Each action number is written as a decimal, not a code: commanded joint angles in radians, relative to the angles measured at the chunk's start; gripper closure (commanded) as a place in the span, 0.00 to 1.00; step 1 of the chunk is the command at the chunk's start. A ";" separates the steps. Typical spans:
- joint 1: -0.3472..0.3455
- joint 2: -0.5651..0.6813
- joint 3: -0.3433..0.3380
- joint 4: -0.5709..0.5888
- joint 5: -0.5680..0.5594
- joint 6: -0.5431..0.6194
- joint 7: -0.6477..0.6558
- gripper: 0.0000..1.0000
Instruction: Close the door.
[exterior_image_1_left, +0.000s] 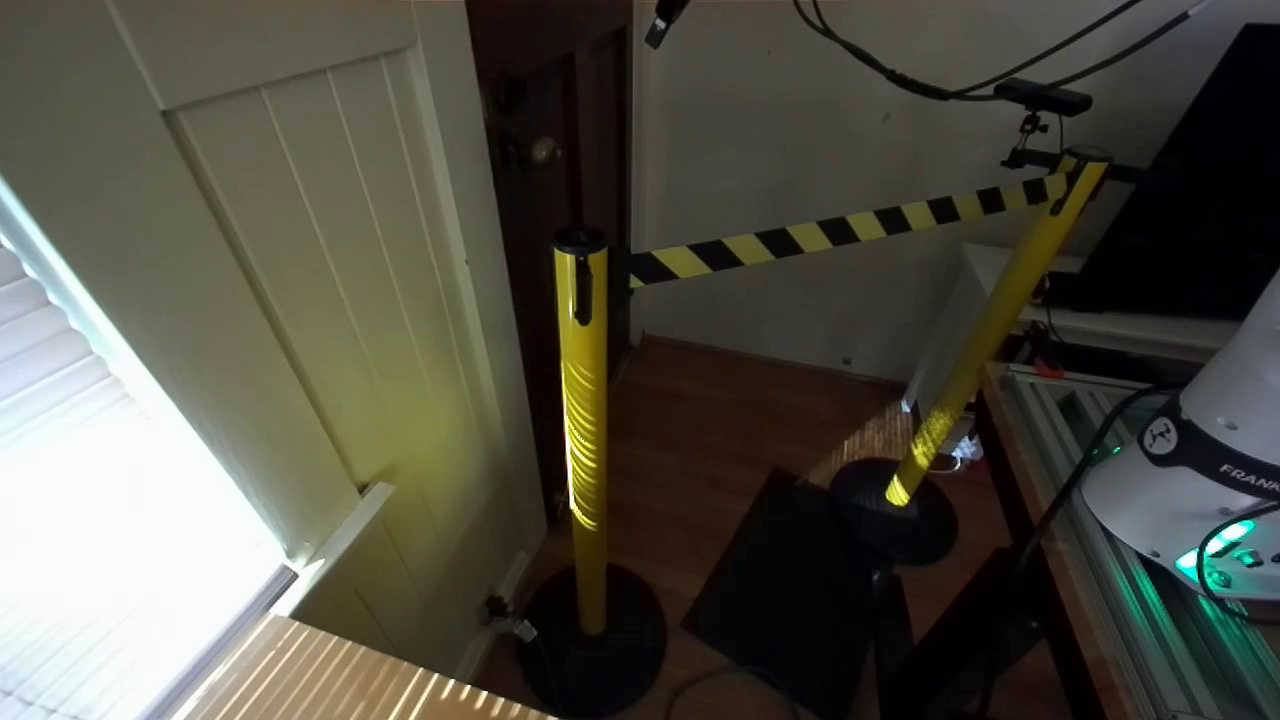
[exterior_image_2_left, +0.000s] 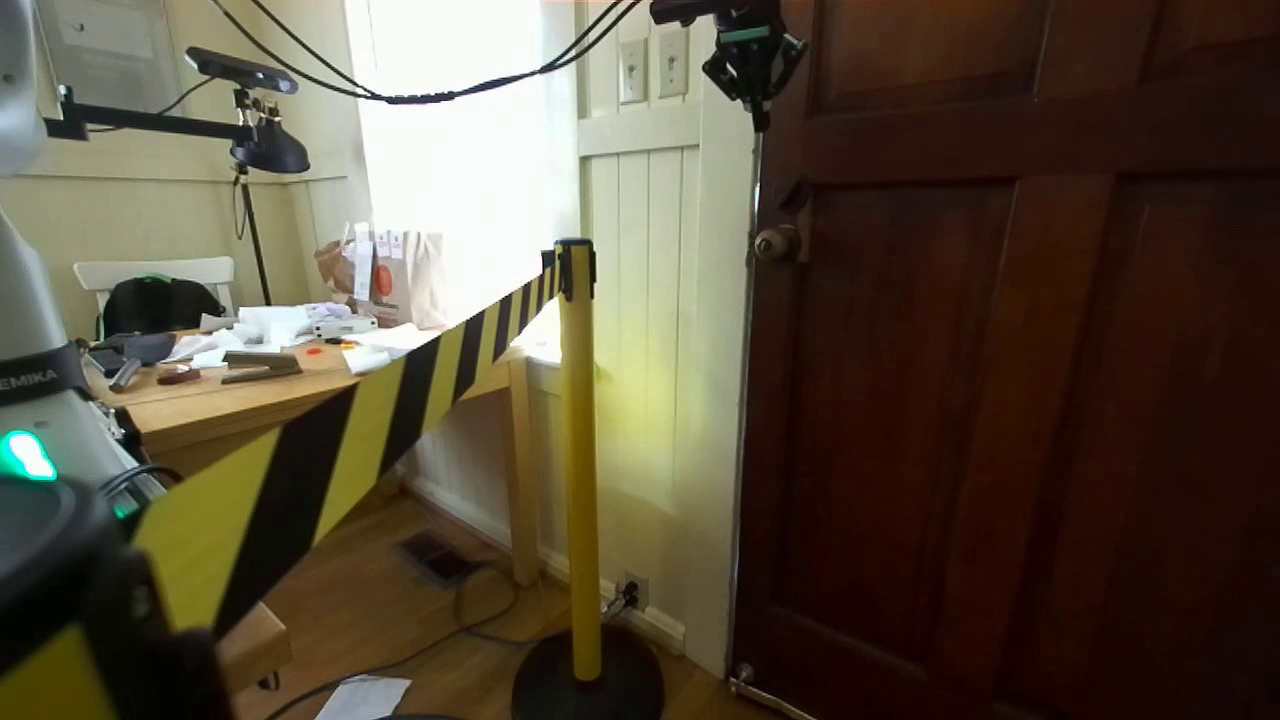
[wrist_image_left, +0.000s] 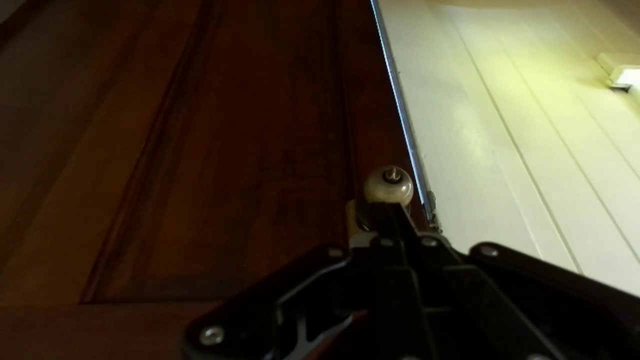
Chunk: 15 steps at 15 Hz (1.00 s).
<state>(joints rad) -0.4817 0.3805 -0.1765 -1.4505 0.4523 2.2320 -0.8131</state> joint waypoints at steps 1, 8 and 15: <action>-0.013 0.003 0.014 0.009 -0.007 -0.004 0.004 0.99; 0.014 0.116 0.136 0.080 0.122 0.245 -0.005 1.00; 0.027 0.292 0.235 0.293 0.125 0.462 -0.009 1.00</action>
<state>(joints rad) -0.4539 0.5748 0.0405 -1.2954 0.5608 2.6489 -0.8137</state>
